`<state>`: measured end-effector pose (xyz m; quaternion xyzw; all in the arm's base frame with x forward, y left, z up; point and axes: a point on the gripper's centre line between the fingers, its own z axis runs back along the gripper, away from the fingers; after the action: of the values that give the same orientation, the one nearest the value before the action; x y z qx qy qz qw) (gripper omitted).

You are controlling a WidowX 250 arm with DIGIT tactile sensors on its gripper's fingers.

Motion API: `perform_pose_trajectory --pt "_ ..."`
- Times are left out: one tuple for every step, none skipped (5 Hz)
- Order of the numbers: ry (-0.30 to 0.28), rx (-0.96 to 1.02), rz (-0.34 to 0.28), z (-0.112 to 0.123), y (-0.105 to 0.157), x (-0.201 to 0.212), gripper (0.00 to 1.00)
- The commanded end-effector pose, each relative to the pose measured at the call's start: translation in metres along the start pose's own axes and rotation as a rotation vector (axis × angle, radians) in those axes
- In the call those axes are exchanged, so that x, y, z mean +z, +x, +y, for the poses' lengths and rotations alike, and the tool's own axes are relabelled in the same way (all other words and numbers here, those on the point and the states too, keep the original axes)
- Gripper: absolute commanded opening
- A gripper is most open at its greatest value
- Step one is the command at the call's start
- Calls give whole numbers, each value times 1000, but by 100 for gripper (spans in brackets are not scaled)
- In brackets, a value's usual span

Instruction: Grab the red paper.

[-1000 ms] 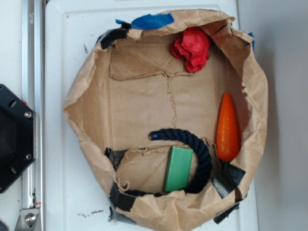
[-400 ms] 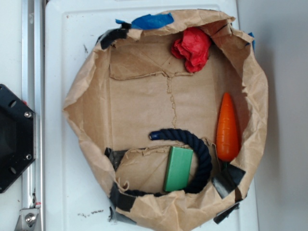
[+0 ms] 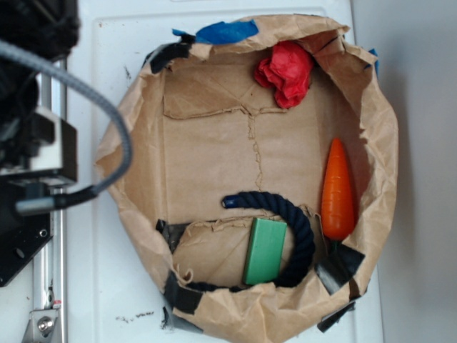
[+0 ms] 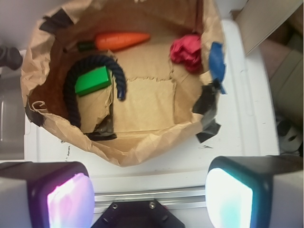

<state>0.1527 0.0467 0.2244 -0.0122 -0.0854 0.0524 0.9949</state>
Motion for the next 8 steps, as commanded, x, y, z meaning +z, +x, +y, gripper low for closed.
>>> perform_pose_trajectory --pt "5 -5 -17 1 5 5 100" --pt "5 -5 -17 1 5 5 100" --pt "-11 -21 27 -1 38 -20 100" --pt "-32 -88 106 -12 58 -35 100" --pt "16 -6 34 -21 70 -44 100" --pt "85 184 -89 -19 74 -52 100" --pt "120 324 -127 -9 77 -63 100" --pt "127 435 -166 8 73 -75 100"
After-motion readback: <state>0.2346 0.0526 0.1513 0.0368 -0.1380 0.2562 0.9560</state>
